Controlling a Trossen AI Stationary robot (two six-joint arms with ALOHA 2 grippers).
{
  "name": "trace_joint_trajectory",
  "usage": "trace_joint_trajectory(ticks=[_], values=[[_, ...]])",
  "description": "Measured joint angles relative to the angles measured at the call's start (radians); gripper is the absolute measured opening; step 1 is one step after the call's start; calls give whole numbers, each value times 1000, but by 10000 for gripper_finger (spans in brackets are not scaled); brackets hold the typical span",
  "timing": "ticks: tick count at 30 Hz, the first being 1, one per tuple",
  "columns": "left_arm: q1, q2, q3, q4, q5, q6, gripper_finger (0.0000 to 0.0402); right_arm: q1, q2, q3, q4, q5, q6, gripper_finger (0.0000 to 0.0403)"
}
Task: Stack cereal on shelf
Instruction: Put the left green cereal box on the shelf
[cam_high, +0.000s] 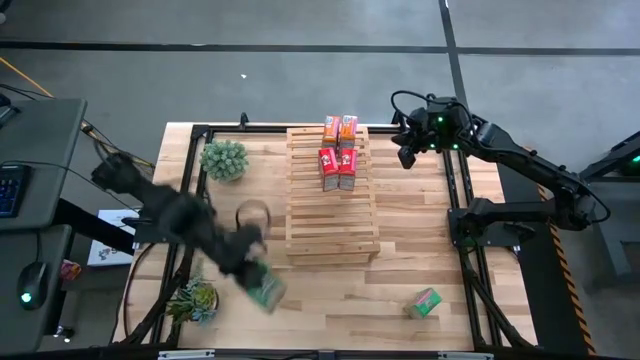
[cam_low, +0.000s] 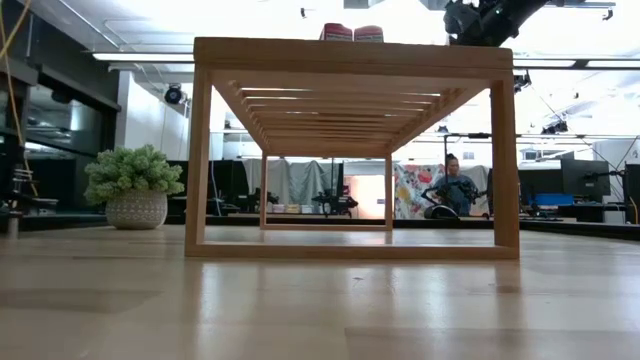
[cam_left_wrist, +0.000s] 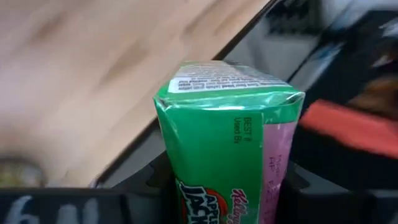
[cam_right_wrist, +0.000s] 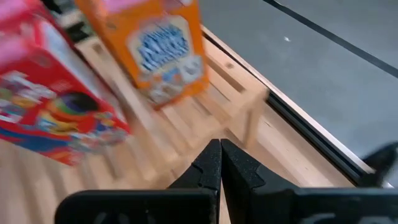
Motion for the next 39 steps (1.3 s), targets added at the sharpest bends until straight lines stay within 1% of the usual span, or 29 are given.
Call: trace_joint_trajectory(ticks=[2,4,7,9,12,14,17,19,21,23,26,30,32,35,39], values=[[72,-21,35,-5,-15,88,142,0,0,0,23,-24,4,1],[155,-8,73,-4,16,221,138,0,0,0,49,-46,8,1],[272,70,150,-7,79,432,133,0,0,0,67,-51,13,1],[332,137,227,-12,110,579,132,0,0,0,76,-51,26,1],[401,240,376,-43,110,778,131,0,0,0,84,-52,50,1],[432,310,492,-75,76,902,131,0,0,0,93,-52,65,1],[451,402,657,-173,-13,1085,131,0,0,0,102,-54,78,1],[451,456,745,-230,-56,1221,130,0,0,0,104,-54,79,1],[443,497,798,-244,-105,1366,130,0,0,0,109,-54,80,1],[436,517,796,-222,-149,1494,130,0,0,0,123,-54,97,1],[428,531,782,-234,-167,1681,131,1,0,0,153,-55,127,1],[419,540,781,-331,-240,1829,132,1,-1,0,203,-87,201,1],[420,541,781,-345,-262,1883,132,1,-1,0,227,-117,254,1],[438,543,781,-351,-246,1960,132,10,-1,0,256,-136,329,1],[464,548,782,-351,-167,2087,133,33,-1,0,283,-137,371,1]])
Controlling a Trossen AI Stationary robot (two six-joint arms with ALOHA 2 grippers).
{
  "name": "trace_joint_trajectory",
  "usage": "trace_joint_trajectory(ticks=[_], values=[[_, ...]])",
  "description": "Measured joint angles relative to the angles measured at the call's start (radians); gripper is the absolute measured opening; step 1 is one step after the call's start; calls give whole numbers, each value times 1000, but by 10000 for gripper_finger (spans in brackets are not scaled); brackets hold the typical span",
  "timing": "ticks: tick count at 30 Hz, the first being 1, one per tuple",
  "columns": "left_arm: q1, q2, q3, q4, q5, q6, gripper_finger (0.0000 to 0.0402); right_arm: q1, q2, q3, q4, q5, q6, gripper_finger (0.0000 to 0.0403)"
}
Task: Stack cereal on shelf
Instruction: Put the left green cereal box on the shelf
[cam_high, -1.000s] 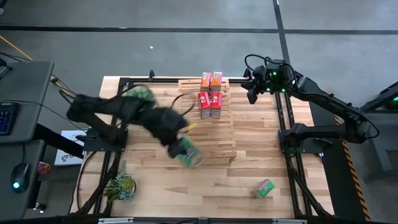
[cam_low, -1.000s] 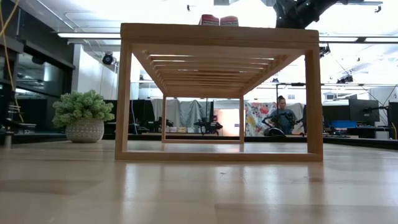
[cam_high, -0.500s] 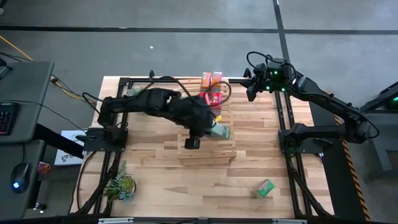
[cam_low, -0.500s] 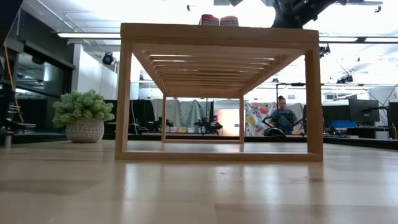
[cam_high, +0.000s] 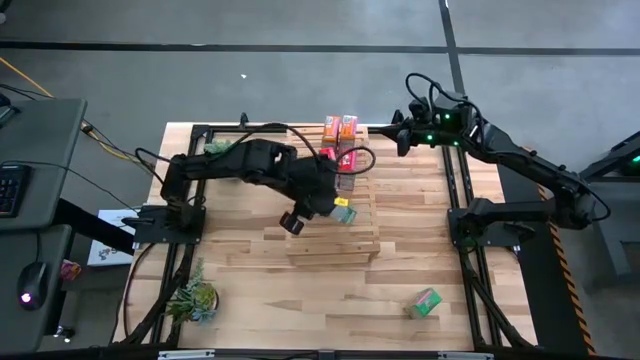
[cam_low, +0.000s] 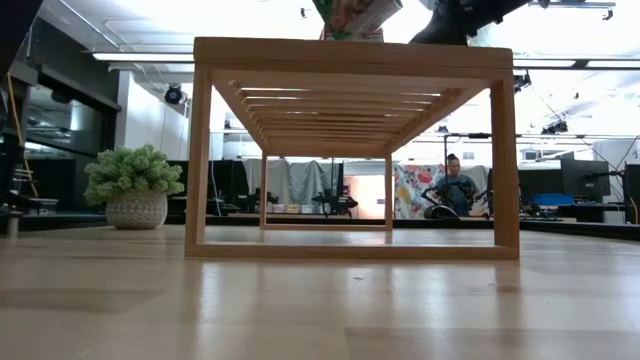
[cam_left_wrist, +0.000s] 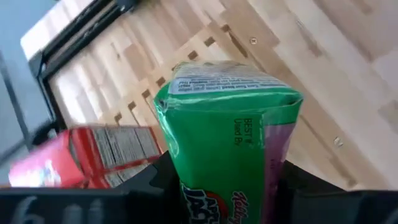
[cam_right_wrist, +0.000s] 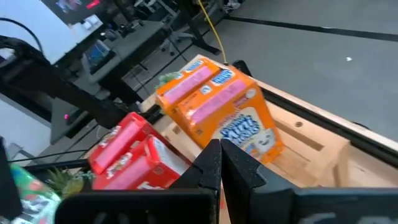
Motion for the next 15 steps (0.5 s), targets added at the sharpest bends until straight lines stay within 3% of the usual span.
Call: trace_joint_trajectory(ticks=[9,15], values=[[49,67,0,-56,2,188,133,50,0,0,21,49,14,1],[59,87,-1,-49,-17,191,133,50,0,0,21,53,12,1]])
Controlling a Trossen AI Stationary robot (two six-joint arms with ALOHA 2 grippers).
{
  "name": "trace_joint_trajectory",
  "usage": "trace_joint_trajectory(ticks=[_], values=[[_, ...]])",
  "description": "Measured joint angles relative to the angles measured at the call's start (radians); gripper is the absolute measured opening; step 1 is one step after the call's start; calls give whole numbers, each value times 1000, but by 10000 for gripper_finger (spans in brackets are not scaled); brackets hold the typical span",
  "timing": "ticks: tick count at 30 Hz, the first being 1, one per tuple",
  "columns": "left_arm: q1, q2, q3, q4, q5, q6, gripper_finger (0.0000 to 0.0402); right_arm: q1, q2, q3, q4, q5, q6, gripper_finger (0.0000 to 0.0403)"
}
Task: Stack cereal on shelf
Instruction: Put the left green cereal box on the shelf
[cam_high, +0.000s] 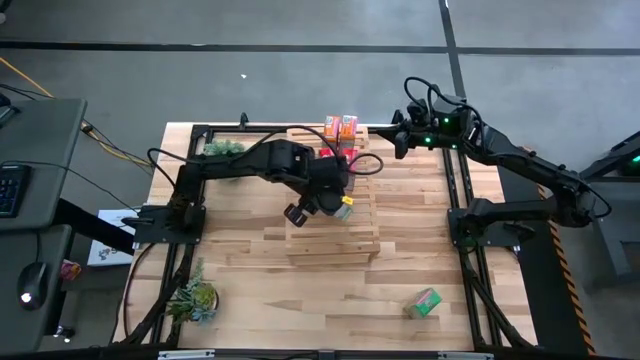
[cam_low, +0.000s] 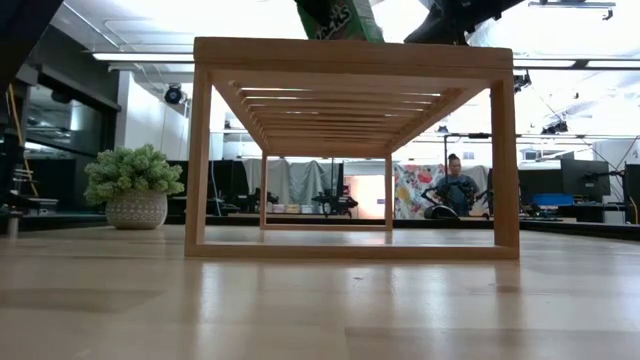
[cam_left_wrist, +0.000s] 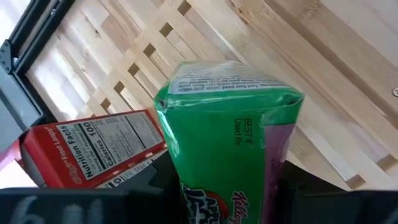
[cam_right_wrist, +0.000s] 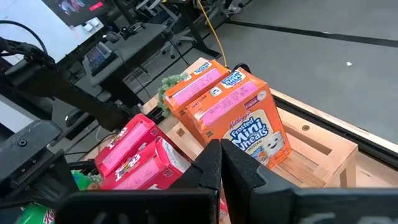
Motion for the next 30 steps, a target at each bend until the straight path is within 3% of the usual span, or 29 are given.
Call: trace_joint_trajectory(ticks=[9,22,30], values=[[0,0,0,-2,-1,5,144,0,0,0,0,0,-27,1],[6,0,0,68,-66,31,218,0,0,0,-1,1,-42,1],[3,-1,0,74,-84,4,221,0,0,0,-1,1,-42,1]])
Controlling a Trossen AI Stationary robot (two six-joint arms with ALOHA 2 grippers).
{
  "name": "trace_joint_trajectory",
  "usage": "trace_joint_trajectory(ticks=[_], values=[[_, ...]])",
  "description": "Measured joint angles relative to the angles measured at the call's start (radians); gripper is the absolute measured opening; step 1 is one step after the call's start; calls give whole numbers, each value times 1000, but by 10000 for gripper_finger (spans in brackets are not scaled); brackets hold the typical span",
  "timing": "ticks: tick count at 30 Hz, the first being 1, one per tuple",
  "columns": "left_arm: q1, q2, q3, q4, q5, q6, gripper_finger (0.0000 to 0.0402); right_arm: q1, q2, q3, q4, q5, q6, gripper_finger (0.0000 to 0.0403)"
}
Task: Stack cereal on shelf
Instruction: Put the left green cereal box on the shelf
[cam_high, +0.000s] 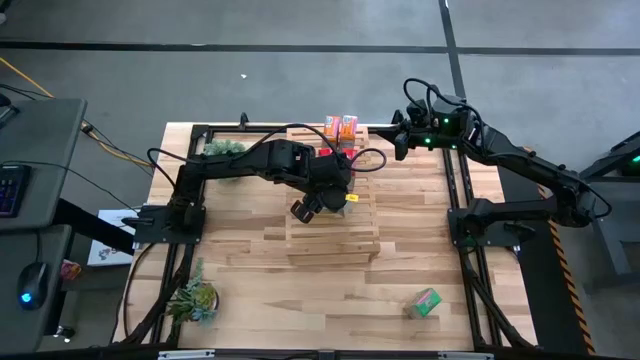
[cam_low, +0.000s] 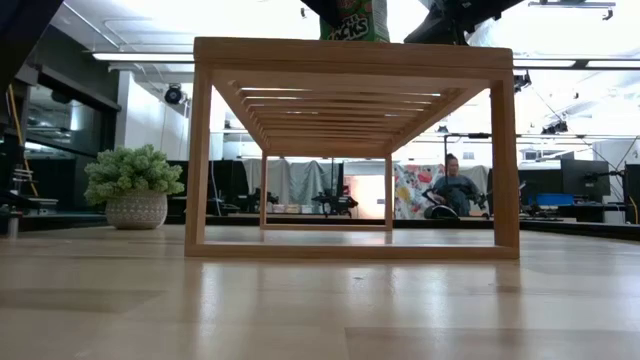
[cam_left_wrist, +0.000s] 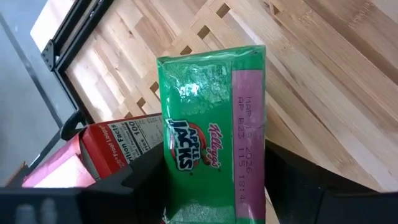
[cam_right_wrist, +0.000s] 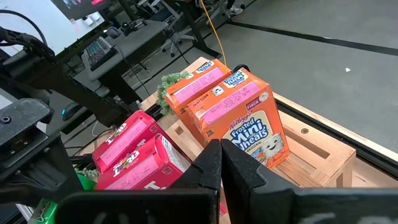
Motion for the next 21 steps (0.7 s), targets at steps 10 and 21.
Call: trace_joint_trajectory(ticks=[10,21], values=[[0,-29,20,18,-3,-18,221,0,0,0,0,0,-3,1],[-6,-151,21,65,-18,-174,213,3,0,0,15,-41,-43,0]])
